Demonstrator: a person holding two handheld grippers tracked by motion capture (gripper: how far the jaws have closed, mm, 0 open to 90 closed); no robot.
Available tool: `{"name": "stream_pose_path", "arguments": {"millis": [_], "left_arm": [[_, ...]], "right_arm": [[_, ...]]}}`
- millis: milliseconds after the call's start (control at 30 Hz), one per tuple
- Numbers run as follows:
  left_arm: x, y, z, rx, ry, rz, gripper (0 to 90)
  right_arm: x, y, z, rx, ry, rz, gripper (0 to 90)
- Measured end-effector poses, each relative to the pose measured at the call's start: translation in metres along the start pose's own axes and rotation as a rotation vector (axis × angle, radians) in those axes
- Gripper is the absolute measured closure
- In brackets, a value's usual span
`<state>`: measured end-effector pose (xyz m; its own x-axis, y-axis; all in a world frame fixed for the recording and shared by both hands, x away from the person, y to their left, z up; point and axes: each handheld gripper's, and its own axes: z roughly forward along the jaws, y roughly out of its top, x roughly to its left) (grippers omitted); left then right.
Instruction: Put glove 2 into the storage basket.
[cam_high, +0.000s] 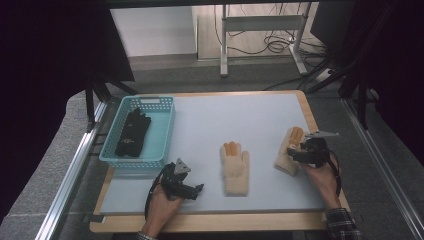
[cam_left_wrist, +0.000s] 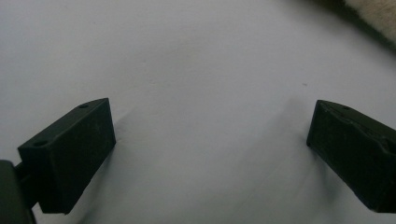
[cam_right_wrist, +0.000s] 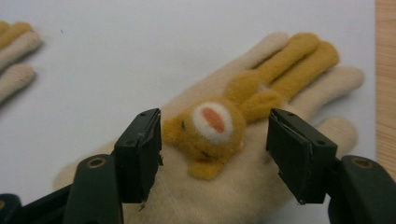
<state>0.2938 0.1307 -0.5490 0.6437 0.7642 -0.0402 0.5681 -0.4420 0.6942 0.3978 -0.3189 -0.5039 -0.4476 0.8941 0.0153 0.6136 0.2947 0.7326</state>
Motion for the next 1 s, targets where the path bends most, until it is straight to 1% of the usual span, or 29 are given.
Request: {"name": "stream_pose_path", "arguments": {"millis": [133,167,200,233,267,300,333,400,533,600,667,833,1000], "left_arm": [[0.000,0.000,0.000,0.000,0.000,0.000,1.3],[0.000,0.000,0.000,0.000,0.000,0.000,1.3],[0.000,0.000,0.000,0.000,0.000,0.000,1.3],[0.000,0.000,0.000,0.000,0.000,0.000,1.3],[0.000,0.000,0.000,-0.001,0.000,0.000,1.3],[0.000,0.000,0.000,0.000,0.000,0.000,1.3],[0.000,0.000,0.000,0.000,0.000,0.000,1.3],[0.000,0.000,0.000,0.000,0.000,0.000,1.3],[0.000,0.000,0.000,0.000,0.000,-0.001,1.3],[0.000,0.000,0.000,0.000,0.000,0.000,1.3],[0.000,0.000,0.000,0.000,0.000,0.000,1.3],[0.000,0.000,0.000,0.000,0.000,-0.001,1.3],[0.000,0.000,0.000,0.000,0.000,-0.001,1.3]], "right_arm": [[0.005,-0.001,0.009,0.012,-0.030,-0.033,35.1],[0.006,-0.002,0.012,0.017,-0.040,-0.046,37.1],[0.007,-0.003,0.014,0.018,-0.047,-0.053,41.6],[0.008,-0.005,0.015,0.004,-0.040,-0.062,51.5],[0.008,-0.005,0.015,0.004,-0.040,-0.062,51.5],[0.009,-0.006,0.015,0.000,-0.047,-0.056,53.8],[0.010,-0.005,0.013,0.001,-0.050,-0.058,56.4],[0.010,-0.005,0.011,-0.003,-0.053,-0.071,58.0],[0.009,-0.004,0.002,-0.036,-0.039,-0.071,58.1],[0.012,-0.002,-0.004,-0.050,-0.019,-0.076,58.1],[0.013,-0.001,-0.006,-0.054,-0.013,-0.079,58.1],[0.022,0.004,-0.015,-0.072,0.030,-0.098,58.1],[0.036,0.011,-0.024,-0.088,0.071,-0.136,58.0]]}}
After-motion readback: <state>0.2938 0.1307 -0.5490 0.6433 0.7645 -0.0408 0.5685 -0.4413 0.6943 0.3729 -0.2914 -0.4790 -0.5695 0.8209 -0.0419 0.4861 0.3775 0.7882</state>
